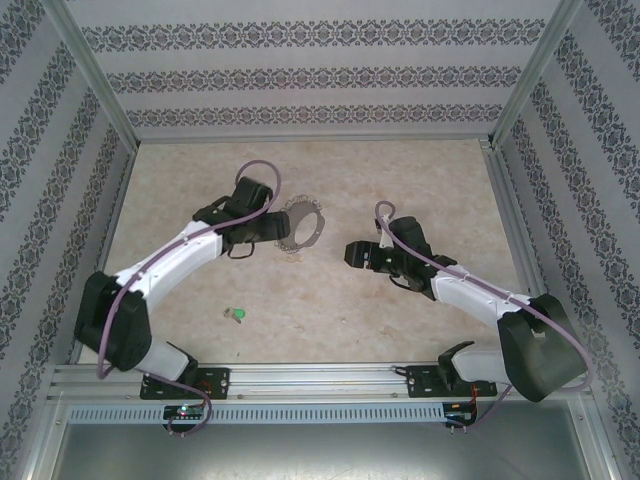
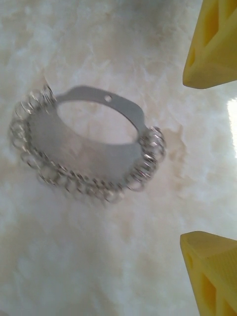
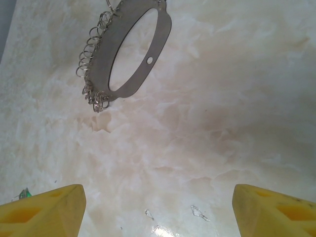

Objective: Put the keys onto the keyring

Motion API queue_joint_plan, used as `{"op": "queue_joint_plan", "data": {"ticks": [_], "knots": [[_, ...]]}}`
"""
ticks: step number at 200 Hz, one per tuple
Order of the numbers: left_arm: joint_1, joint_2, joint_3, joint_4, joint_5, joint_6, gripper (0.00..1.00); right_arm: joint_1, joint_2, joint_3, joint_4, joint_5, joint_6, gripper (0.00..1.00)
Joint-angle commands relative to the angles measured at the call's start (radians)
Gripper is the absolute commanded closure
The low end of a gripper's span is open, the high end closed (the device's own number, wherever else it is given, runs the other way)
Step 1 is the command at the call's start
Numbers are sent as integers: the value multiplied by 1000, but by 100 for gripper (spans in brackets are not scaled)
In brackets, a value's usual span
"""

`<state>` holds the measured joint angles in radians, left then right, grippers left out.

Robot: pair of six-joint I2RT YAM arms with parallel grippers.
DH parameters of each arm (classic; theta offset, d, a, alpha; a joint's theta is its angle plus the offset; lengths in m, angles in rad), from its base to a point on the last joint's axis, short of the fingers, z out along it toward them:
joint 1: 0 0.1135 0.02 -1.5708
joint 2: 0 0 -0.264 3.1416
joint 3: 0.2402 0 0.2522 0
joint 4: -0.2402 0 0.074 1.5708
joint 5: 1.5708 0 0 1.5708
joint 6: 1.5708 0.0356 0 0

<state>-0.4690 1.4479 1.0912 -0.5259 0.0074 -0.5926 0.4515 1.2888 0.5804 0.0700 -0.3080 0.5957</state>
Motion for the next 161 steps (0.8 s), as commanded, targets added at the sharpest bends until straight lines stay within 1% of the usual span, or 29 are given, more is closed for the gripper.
{"op": "queue_joint_plan", "data": {"ticks": [1, 27, 50, 59, 78, 107, 132, 143, 161], "knots": [[11, -89, -113, -157, -46, -174, 23, 22, -4, 9, 5, 33, 19, 21], [12, -202, -239, -151, -14, -272, 23, 38, 10, 23, 5, 31, 14, 21], [11, -262, -291, -184, -63, -314, 24, 42, 14, 33, 0, 30, 8, 21], [12, -281, -308, -176, -71, -310, 25, 42, 17, 35, -1, 33, 6, 21], [12, -286, -316, -117, -42, -239, 29, 41, 25, 39, -2, 41, 1, 21], [12, -218, -254, -14, 1, -100, 32, 38, 45, 54, -2, 44, -4, 21], [7, -108, -164, 89, 58, 4, 33, 23, 62, 68, -3, 49, -10, 21], [2, -43, -110, 106, 54, 22, 31, 10, 71, 74, -4, 43, -11, 21], [-32, 72, 2, 102, 23, 74, 30, -14, 87, 84, -3, 25, -5, 21]]}}
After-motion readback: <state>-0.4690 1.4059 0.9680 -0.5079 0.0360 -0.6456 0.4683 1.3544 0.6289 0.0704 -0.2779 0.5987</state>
